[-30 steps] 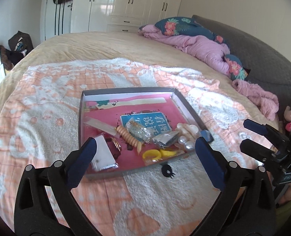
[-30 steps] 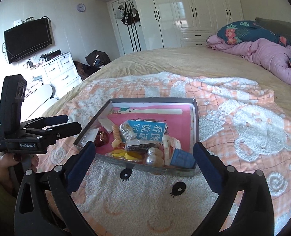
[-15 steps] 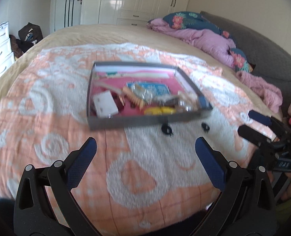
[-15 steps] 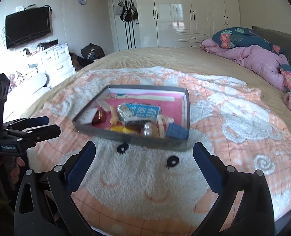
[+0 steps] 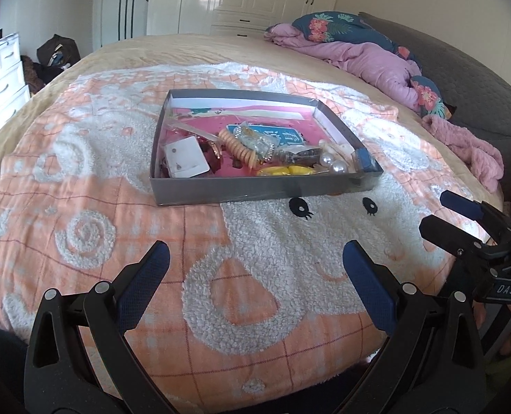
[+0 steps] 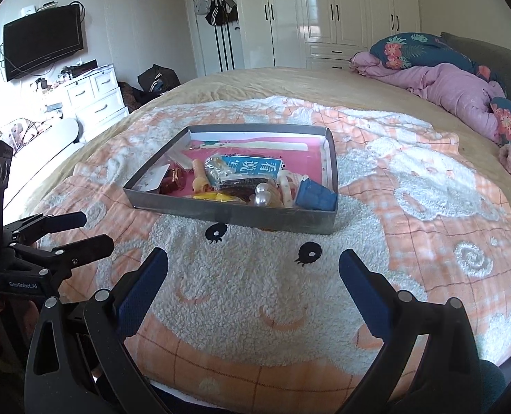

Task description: Organize jewelry

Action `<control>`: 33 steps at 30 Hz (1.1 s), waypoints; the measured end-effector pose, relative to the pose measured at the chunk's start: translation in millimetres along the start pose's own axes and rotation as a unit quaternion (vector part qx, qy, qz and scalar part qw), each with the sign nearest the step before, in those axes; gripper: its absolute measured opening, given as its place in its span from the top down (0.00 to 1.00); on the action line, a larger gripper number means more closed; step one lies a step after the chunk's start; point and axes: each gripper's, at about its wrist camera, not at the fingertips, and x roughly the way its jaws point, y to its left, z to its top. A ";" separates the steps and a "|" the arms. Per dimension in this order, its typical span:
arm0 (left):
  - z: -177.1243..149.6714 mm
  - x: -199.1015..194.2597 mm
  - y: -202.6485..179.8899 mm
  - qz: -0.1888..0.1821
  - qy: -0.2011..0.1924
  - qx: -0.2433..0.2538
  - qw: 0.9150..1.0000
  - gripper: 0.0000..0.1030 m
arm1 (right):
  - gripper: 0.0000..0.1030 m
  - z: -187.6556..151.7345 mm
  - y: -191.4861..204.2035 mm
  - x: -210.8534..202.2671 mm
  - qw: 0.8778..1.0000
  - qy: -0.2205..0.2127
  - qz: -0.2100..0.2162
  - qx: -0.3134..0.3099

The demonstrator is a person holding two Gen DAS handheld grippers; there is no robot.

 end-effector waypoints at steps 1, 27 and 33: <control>0.1 -0.1 0.4 0.001 0.000 -0.001 1.000 0.09 | 0.04 -0.2 0.0 0.4 1.000 0.001 0.001 0.000; 1.0 -3.1 -2.0 0.017 -0.006 0.003 1.000 0.09 | 0.04 0.2 0.5 0.7 1.000 0.002 0.000 0.002; 1.8 -4.3 -2.6 0.020 -0.007 0.004 1.000 0.09 | 0.04 0.0 0.5 0.7 1.000 0.002 0.000 0.002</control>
